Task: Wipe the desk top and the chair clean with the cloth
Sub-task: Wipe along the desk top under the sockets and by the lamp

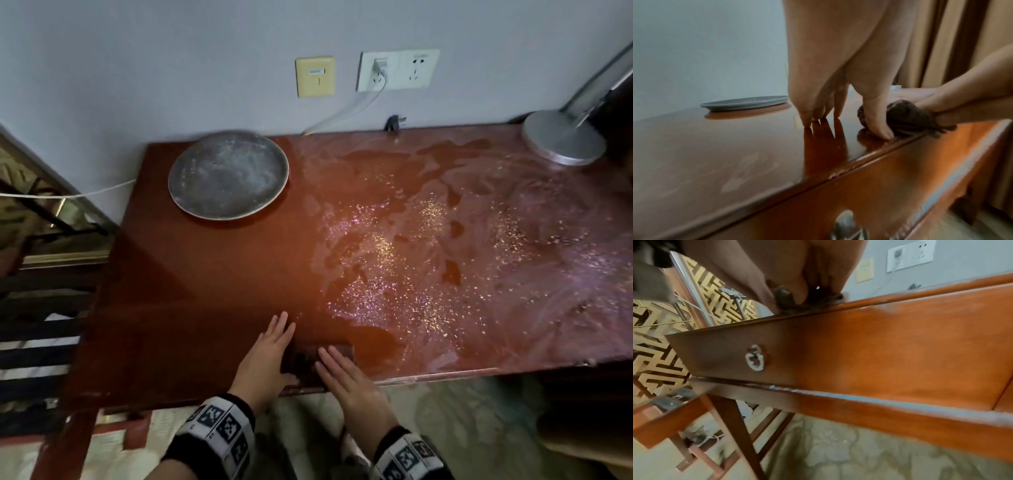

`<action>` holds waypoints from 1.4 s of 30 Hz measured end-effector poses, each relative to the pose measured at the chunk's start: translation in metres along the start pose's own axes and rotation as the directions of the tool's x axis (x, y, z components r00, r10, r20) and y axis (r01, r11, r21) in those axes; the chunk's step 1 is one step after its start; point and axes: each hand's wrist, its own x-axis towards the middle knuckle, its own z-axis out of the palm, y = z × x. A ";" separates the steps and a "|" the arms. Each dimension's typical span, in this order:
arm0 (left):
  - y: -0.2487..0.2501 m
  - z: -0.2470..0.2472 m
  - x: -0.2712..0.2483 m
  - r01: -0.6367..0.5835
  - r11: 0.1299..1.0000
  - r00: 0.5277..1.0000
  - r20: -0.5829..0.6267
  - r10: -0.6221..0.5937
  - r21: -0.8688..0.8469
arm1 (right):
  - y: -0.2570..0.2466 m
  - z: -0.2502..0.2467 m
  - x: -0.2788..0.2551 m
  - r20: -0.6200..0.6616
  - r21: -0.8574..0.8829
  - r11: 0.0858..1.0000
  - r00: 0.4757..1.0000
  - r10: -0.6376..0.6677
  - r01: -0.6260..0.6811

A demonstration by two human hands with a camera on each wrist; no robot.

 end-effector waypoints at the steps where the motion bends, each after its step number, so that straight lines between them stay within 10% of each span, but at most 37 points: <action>1: 0.002 0.000 0.000 0.024 0.999 1.000 0.003 -0.024 -0.021 | 0.020 -0.010 0.000 0.035 -0.003 0.998 0.998 0.056 -0.056; 6: 0.012 -0.001 -0.001 0.100 0.994 0.995 0.003 -0.100 -0.037 | 0.078 -0.031 0.002 0.016 0.038 0.932 0.933 0.360 -0.361; 11: 0.018 -0.002 0.001 0.137 0.991 0.990 0.008 -0.137 -0.006 | 0.022 -0.006 -0.012 0.068 0.083 0.983 0.983 -0.169 0.163; 13: 0.019 -0.001 -0.001 0.151 0.988 0.988 -0.011 -0.151 -0.019 | 0.036 -0.017 -0.006 0.088 0.134 0.975 0.977 -0.192 0.179; 19: 0.020 0.002 -0.003 0.196 0.978 0.979 -0.047 -0.199 -0.076 | 0.107 -0.060 0.027 0.200 0.040 0.918 0.903 0.380 -0.395; 25: 0.022 0.003 -0.003 0.230 0.971 0.971 -0.053 -0.234 -0.072 | 0.037 -0.031 0.015 0.276 0.200 0.976 0.951 -0.140 0.085; 28: 0.023 0.001 -0.005 0.236 0.969 0.970 -0.044 -0.240 -0.077 | 0.068 -0.049 0.046 0.234 0.144 0.990 0.972 -0.039 0.005; 32: 0.020 -0.009 0.001 0.234 0.967 0.967 -0.084 -0.242 -0.097 | 0.115 -0.071 0.088 0.367 -0.101 0.945 0.872 0.325 -0.310; 39: 0.012 -0.042 0.045 0.190 0.981 0.981 -0.053 -0.188 0.034 | 0.055 -0.038 0.064 0.402 0.036 0.989 0.904 -0.147 0.145; 42: 0.007 -0.053 0.057 0.185 0.981 0.983 -0.005 -0.185 0.058 | 0.085 -0.048 0.093 0.270 0.025 0.999 0.962 0.034 -0.042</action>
